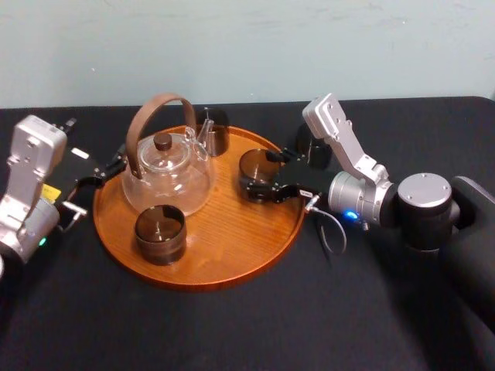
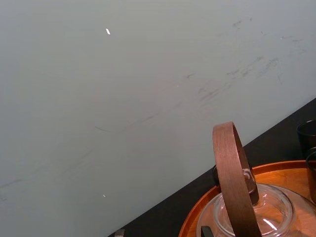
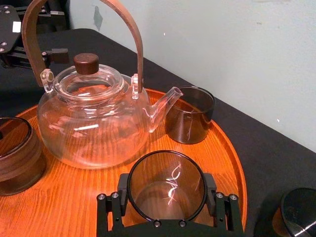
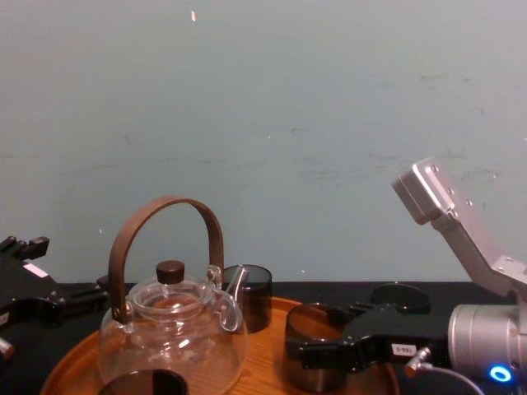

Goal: Pick up the glass from the table and place it on the tray.

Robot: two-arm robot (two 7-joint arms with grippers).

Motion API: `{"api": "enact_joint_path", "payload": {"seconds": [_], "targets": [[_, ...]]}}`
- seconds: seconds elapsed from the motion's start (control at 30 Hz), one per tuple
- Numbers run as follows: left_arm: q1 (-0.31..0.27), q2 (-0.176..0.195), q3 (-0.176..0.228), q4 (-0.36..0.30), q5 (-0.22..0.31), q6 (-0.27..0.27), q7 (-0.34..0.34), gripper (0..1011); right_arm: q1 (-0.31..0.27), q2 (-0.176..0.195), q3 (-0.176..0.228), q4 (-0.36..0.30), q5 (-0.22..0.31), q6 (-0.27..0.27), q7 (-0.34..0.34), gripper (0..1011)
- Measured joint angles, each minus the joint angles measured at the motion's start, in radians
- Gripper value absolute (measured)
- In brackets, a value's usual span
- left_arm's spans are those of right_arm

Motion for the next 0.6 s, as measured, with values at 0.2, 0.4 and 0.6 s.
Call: {"api": "enact_joint_path", "payload": {"seconds": [0.2, 0.4, 0.6], "targets": [[0.000, 0.000, 0.000, 0.000, 0.000, 0.000, 0.000, 1002, 0.000, 0.000, 0.001, 0.000, 0.002, 0.000, 0.001, 905], [0.000, 0.000, 0.000, 0.000, 0.000, 0.000, 0.000, 1001, 0.000, 0.000, 0.001, 0.000, 0.004, 0.001, 0.002, 1002], [0.000, 0.000, 0.000, 0.000, 0.000, 0.000, 0.000, 1001, 0.000, 0.000, 0.002, 0.000, 0.005, 0.002, 0.004, 1002]]}}
